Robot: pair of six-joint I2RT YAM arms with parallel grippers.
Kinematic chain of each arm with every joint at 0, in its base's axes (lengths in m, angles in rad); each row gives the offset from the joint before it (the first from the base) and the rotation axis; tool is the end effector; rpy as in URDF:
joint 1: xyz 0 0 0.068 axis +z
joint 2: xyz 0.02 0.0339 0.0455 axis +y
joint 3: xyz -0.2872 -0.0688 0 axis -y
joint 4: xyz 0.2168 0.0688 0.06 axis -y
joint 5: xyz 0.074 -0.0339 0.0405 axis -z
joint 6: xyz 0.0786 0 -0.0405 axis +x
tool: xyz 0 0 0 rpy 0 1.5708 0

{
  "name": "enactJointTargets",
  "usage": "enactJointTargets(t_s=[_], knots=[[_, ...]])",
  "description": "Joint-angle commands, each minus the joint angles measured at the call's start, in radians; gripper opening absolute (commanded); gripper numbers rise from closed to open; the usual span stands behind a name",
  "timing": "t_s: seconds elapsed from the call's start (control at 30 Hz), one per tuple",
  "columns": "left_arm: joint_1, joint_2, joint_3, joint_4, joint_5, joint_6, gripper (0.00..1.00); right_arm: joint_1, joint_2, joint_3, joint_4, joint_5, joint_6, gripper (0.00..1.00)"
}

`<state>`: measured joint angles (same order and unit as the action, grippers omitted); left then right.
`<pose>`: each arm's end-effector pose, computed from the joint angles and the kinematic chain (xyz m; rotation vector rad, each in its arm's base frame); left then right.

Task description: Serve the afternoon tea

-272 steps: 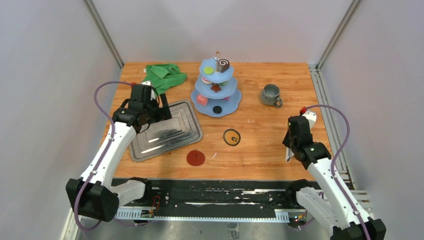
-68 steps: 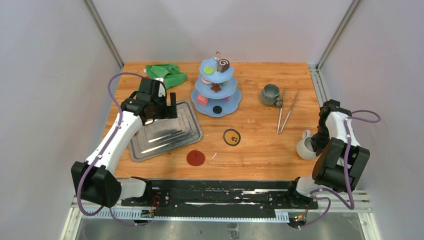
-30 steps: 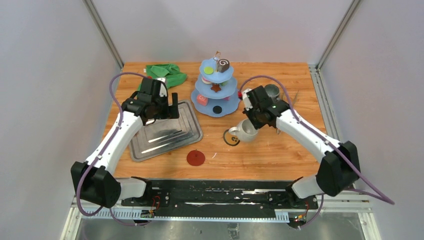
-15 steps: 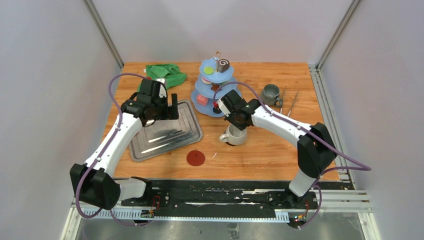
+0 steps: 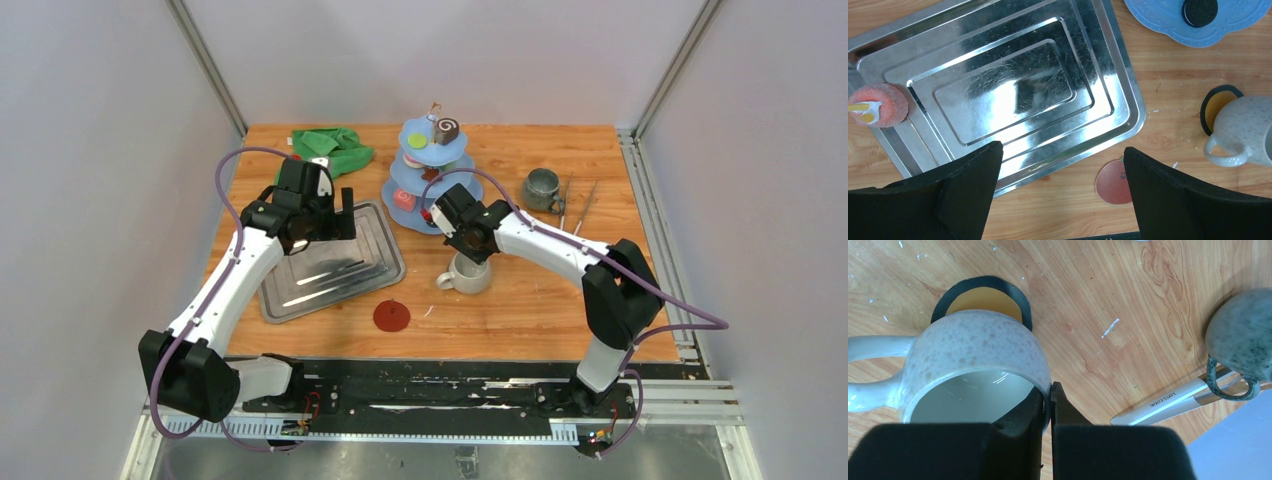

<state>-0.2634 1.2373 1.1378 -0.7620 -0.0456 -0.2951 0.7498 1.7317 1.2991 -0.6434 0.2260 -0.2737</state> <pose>0.2394 -0.0609 0.3073 -0.0593 2.4400 -0.1956 0.2751 0.2321 0.2280 -1.2113 2.3092 -0.1322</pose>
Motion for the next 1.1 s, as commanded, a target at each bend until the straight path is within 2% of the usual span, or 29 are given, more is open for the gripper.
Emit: enactJointTargets(t_s=[0.0,0.53,0.67,0.93,1.07], knots=[[-0.007,-0.019,-0.01,0.009,-0.008,0.01,0.96,0.011,0.006,0.041,0.037,0.001,-0.002,0.01],[-0.007,-0.027,-0.018,0.004,-0.016,0.014,0.96,0.011,0.043,0.046,0.053,0.027,0.036,0.01],[-0.007,-0.029,-0.017,0.004,-0.02,0.015,0.96,0.011,0.039,0.055,0.04,0.044,0.069,0.1],[-0.006,-0.024,-0.013,0.004,-0.017,0.015,0.96,0.01,0.004,0.066,0.039,0.098,0.095,0.39],[-0.006,-0.022,-0.009,0.004,-0.017,0.017,0.96,0.007,-0.042,0.067,0.039,0.14,0.098,0.4]])
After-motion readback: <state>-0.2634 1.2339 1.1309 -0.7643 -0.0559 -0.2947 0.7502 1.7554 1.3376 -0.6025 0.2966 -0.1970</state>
